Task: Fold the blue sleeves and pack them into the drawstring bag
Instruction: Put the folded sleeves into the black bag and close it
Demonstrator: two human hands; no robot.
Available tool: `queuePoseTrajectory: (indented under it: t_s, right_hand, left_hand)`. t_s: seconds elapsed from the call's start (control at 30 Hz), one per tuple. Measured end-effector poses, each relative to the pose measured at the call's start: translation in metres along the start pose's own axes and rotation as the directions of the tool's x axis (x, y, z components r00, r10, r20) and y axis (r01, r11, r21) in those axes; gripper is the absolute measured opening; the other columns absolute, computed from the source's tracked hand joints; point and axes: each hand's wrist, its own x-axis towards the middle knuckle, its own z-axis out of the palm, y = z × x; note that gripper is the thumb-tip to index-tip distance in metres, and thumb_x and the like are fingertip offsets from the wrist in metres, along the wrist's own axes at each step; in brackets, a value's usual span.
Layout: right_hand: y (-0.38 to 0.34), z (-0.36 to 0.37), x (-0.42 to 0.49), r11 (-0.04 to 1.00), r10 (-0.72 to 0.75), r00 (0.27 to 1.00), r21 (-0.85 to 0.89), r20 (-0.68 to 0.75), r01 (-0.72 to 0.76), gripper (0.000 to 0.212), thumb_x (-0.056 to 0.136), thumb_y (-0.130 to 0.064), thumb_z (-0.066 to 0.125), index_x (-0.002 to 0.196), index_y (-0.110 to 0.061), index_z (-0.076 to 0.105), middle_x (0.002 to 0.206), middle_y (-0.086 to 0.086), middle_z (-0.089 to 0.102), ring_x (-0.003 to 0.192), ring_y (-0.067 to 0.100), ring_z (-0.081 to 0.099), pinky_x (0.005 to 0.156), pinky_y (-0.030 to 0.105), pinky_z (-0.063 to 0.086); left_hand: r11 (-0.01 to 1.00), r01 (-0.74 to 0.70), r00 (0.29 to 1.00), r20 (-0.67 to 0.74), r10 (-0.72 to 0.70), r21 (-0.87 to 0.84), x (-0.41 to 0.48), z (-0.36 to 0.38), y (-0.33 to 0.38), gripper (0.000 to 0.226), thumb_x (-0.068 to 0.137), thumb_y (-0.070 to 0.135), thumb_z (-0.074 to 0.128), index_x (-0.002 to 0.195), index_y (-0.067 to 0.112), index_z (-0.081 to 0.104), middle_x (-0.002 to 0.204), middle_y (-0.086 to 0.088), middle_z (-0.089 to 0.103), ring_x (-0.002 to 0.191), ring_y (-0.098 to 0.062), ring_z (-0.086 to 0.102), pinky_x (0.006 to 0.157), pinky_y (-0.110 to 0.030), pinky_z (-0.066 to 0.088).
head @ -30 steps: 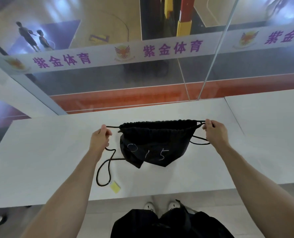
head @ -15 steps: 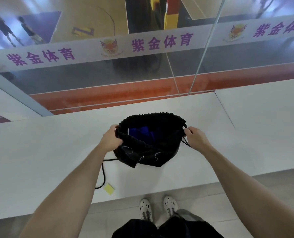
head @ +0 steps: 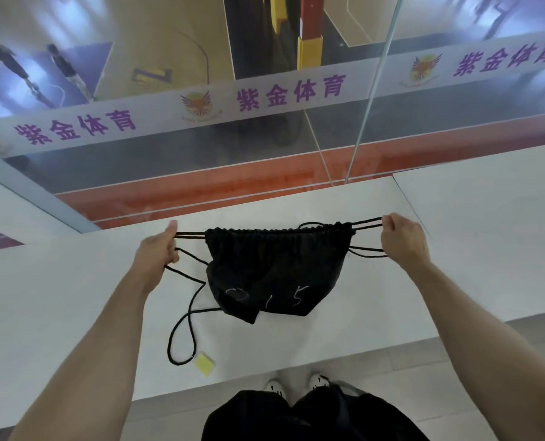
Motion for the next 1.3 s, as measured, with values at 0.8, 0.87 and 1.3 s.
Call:
queuePoseTrajectory:
  t_s: [0.8,0.87,1.3]
  right_hand:
    - [-0.072,0.069,0.014,0.939,-0.165,0.893,-0.211,0.418,0.272,0.089,0.086,-0.028,0.066,0.166,-0.024,0.028,0.176,0.008,0.02,0.161,0.032,0.025,0.131,0.062,0.019]
    - [-0.073,0.076,0.021,0.935,-0.11,0.822,-0.223,0.559,0.277,0.081,0.087,-0.019,0.063,0.163,-0.023,0.034,0.15,0.009,0.054,0.148,0.033,0.043,0.132,0.065,0.012]
    - [-0.073,0.078,-0.01,0.992,-0.105,0.875,0.106,0.473,0.061,0.054,0.091,-0.064,0.064,0.07,-0.017,0.049,0.064,-0.003,0.049,0.06,0.016,0.051,0.062,0.036,0.041]
  left_hand:
    - [0.832,-0.14,0.989,0.114,0.092,0.538,0.01,0.127,-0.003,0.029,0.105,0.044,0.07,0.108,0.016,0.064,0.122,0.0,0.074,0.119,-0.027,0.069,0.096,-0.039,0.051]
    - [0.843,-0.14,0.984,0.166,0.061,0.52,0.014,0.126,-0.006,0.032,0.101,0.04,0.078,0.116,0.019,0.059,0.112,0.002,0.078,0.109,-0.023,0.073,0.095,-0.042,0.057]
    - [0.749,-0.186,0.886,0.438,-0.152,0.636,-0.018,0.138,-0.021,0.022,0.101,0.025,0.076,0.11,0.005,0.076,0.086,-0.012,0.083,0.084,-0.028,0.08,0.087,-0.039,0.061]
